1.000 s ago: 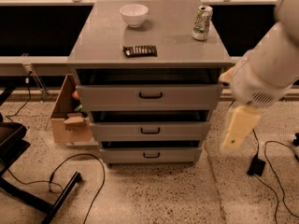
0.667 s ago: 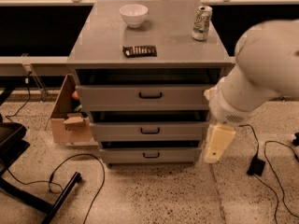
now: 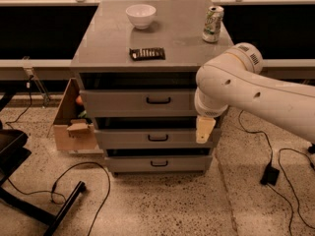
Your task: Open top drawer
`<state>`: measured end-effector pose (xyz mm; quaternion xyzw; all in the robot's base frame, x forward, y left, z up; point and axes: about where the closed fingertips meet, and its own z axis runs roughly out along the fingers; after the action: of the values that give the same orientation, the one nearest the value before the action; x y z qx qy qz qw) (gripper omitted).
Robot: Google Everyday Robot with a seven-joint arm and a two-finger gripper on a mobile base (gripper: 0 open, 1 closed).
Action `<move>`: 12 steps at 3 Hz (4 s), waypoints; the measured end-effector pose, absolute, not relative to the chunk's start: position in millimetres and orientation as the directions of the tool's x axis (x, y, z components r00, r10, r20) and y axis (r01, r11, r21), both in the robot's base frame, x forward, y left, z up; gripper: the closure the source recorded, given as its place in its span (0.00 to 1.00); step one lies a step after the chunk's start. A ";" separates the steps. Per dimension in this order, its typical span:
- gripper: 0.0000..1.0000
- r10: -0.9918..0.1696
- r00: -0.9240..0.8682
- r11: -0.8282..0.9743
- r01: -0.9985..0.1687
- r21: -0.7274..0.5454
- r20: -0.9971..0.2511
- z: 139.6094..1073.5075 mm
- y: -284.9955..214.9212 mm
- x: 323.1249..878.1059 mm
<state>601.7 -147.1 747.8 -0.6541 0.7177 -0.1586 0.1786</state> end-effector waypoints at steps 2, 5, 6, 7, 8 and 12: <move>0.00 -0.994 -0.086 0.110 -0.891 -0.441 -0.074 724.7 -148.9 615.0; 0.00 -0.998 -0.064 0.050 -0.925 -0.376 0.026 694.7 -167.4 684.9; 0.00 -0.997 -0.059 0.033 -0.929 -0.369 0.058 692.4 -172.4 698.4; 0.04 -0.995 -0.077 0.049 -0.937 -0.345 0.066 680.2 -179.7 705.9; 0.27 -0.994 -0.089 0.063 -0.942 -0.329 0.066 673.0 -184.0 708.0; 0.00 -0.992 -0.106 0.082 -0.950 -0.303 0.062 682.1 -189.1 708.5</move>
Offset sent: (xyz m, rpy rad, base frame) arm 0.0268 -0.0031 -0.0443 0.0543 0.0366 -0.0084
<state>708.5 -189.1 682.1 -0.6638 0.7314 -0.1347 0.0796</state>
